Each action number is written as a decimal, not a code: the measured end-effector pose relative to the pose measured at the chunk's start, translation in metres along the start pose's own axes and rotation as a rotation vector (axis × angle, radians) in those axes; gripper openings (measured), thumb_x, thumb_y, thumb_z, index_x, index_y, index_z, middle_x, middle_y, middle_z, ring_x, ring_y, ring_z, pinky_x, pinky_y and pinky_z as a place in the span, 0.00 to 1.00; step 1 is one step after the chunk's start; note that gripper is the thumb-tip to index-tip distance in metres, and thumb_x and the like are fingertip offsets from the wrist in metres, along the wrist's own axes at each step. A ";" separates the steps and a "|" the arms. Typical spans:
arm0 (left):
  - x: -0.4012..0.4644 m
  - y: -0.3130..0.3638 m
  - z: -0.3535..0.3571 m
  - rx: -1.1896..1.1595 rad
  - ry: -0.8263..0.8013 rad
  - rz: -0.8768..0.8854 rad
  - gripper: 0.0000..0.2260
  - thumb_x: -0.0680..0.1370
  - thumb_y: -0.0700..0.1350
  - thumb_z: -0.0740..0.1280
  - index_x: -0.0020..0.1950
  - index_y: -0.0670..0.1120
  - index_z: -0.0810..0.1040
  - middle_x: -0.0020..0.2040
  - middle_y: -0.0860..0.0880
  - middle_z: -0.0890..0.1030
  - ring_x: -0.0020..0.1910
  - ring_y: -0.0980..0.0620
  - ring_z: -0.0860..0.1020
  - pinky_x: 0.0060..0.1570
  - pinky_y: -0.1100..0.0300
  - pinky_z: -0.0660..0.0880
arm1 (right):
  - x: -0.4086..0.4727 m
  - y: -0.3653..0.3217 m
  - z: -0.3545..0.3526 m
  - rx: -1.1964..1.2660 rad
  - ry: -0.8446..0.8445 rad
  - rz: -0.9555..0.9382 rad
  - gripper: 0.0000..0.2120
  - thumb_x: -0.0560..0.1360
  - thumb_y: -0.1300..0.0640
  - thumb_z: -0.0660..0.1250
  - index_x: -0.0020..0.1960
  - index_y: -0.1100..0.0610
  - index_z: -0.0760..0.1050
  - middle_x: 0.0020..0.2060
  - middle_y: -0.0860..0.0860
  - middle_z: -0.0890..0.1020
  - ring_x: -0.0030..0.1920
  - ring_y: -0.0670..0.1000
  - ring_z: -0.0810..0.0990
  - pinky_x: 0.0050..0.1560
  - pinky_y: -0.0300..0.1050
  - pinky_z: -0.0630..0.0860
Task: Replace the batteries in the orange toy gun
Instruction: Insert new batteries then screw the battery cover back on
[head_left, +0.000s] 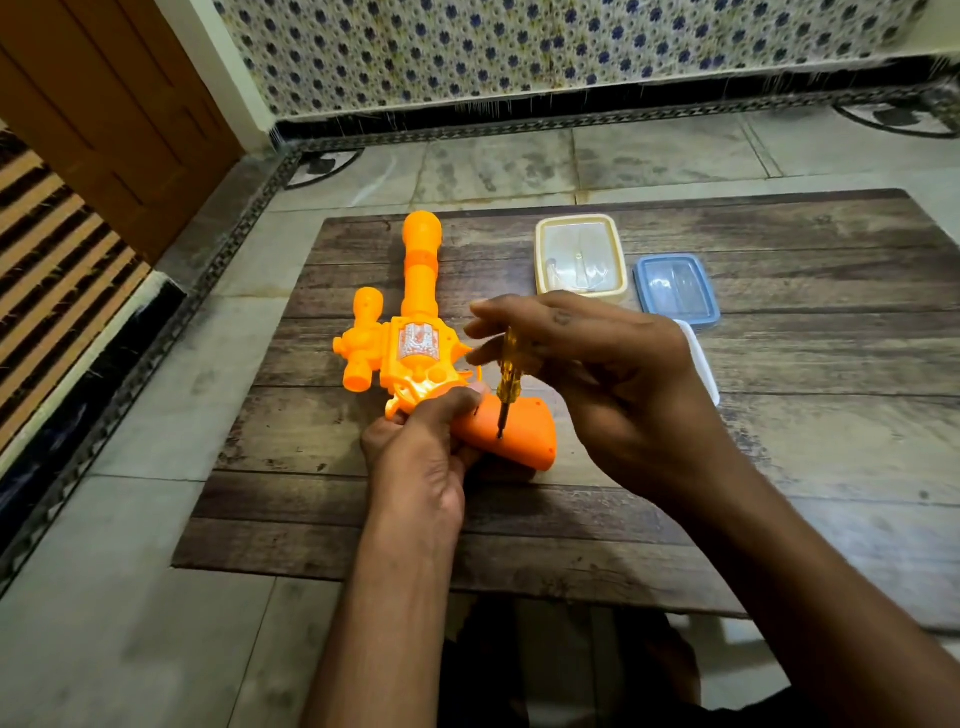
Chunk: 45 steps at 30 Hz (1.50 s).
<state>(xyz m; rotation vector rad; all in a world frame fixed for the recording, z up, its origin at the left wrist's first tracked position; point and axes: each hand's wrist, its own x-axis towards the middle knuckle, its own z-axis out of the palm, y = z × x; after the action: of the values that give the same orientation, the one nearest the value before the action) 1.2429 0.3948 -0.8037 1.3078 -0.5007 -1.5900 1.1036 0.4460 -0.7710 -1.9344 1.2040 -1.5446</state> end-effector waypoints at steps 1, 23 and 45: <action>0.000 0.000 0.000 0.002 -0.004 -0.001 0.12 0.72 0.26 0.71 0.51 0.40 0.79 0.43 0.42 0.84 0.39 0.48 0.84 0.39 0.46 0.83 | 0.000 0.000 0.000 -0.037 0.023 -0.014 0.16 0.78 0.75 0.68 0.65 0.67 0.79 0.54 0.58 0.85 0.54 0.51 0.86 0.54 0.50 0.83; -0.001 0.002 0.003 -0.011 0.009 -0.011 0.12 0.71 0.26 0.72 0.47 0.42 0.79 0.47 0.41 0.84 0.48 0.42 0.84 0.36 0.44 0.84 | 0.001 0.003 -0.005 -0.028 0.064 -0.021 0.14 0.77 0.73 0.69 0.62 0.67 0.81 0.48 0.60 0.82 0.51 0.55 0.85 0.50 0.55 0.82; 0.000 0.001 0.000 0.010 0.033 -0.017 0.20 0.70 0.27 0.74 0.60 0.37 0.79 0.49 0.41 0.85 0.46 0.45 0.84 0.42 0.45 0.83 | 0.002 0.003 -0.002 -0.269 0.058 -0.062 0.10 0.79 0.61 0.72 0.59 0.61 0.83 0.43 0.56 0.80 0.44 0.54 0.82 0.44 0.51 0.78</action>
<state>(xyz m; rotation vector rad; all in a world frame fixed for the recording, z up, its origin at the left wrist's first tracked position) 1.2429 0.3940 -0.8030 1.3472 -0.4788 -1.5791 1.1004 0.4432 -0.7709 -2.1247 1.4530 -1.5456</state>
